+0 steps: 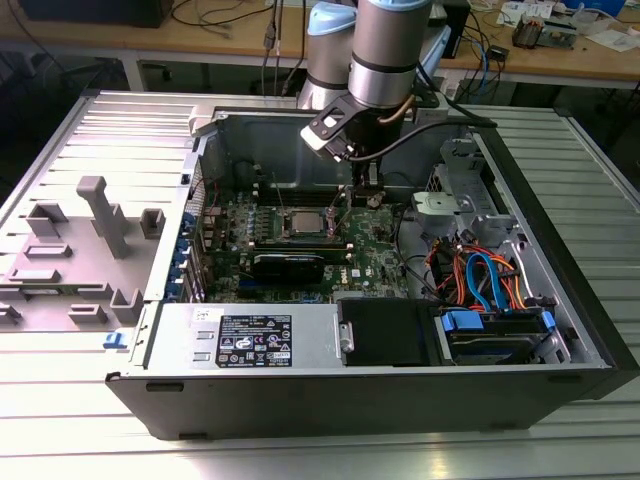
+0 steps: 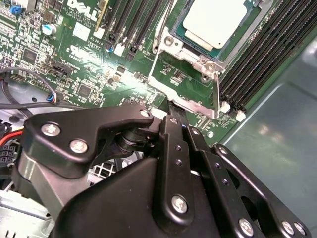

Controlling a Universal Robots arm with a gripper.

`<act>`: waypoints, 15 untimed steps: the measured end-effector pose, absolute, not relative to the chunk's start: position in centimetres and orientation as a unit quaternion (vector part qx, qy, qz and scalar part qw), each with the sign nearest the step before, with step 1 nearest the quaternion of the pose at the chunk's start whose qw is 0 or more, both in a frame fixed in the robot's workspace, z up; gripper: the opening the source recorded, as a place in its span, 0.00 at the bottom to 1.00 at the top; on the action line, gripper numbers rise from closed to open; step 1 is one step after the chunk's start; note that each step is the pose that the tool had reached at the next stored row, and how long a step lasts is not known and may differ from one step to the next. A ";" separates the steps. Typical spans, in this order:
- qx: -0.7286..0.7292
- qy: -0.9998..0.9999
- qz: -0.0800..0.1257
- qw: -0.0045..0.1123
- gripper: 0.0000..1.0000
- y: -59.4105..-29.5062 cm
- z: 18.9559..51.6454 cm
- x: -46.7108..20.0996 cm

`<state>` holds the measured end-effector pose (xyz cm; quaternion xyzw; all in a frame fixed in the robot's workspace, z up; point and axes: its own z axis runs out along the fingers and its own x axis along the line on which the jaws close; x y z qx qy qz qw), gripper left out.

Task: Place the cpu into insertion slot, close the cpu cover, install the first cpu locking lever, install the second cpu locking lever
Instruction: 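Close the cpu cover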

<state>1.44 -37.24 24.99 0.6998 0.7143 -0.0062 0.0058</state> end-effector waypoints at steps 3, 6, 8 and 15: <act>0.695 0.719 -0.008 0.004 0.11 -37.2 25.0 1.3; 0.693 0.720 -0.008 0.004 0.11 -37.2 25.0 1.0; 0.693 0.720 -0.008 0.004 0.11 -37.2 25.0 0.8; 0.693 0.720 -0.008 0.004 0.11 -37.2 25.0 0.7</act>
